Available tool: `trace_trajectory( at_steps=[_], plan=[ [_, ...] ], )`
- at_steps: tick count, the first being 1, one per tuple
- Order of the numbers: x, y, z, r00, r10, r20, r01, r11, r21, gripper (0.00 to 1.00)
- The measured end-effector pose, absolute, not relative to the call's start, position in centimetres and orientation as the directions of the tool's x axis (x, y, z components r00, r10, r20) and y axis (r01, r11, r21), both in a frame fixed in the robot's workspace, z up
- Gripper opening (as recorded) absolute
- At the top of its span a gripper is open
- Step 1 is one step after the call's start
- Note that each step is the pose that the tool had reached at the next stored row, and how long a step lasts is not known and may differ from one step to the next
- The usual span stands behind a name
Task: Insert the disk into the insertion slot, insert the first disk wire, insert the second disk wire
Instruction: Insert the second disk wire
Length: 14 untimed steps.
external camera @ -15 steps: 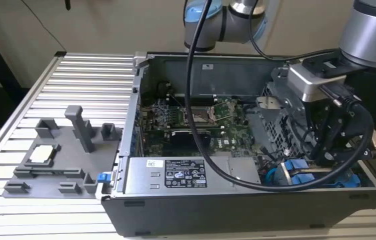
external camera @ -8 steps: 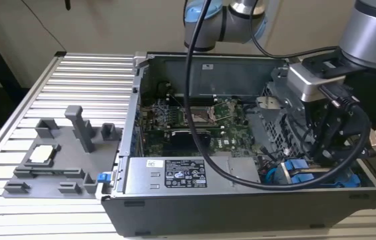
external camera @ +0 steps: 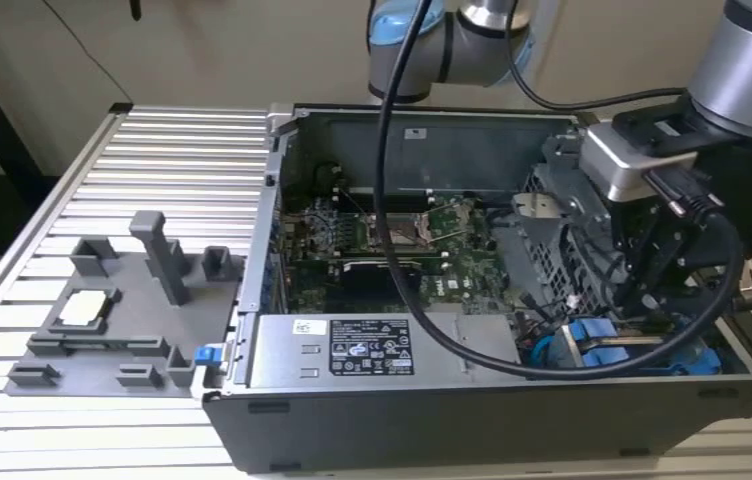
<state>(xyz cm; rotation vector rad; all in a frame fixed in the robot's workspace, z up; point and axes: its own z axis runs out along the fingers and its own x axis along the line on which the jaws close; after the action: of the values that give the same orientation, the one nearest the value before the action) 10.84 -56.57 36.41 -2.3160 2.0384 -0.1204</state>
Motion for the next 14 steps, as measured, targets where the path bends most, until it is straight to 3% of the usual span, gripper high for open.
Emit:
trace_trajectory(
  at_steps=[14],
  plan=[
    [14.3,-56.6,36.4,0.128,-0.992,0.006,-0.99,-0.128,0.058,0.16]
  ],
)
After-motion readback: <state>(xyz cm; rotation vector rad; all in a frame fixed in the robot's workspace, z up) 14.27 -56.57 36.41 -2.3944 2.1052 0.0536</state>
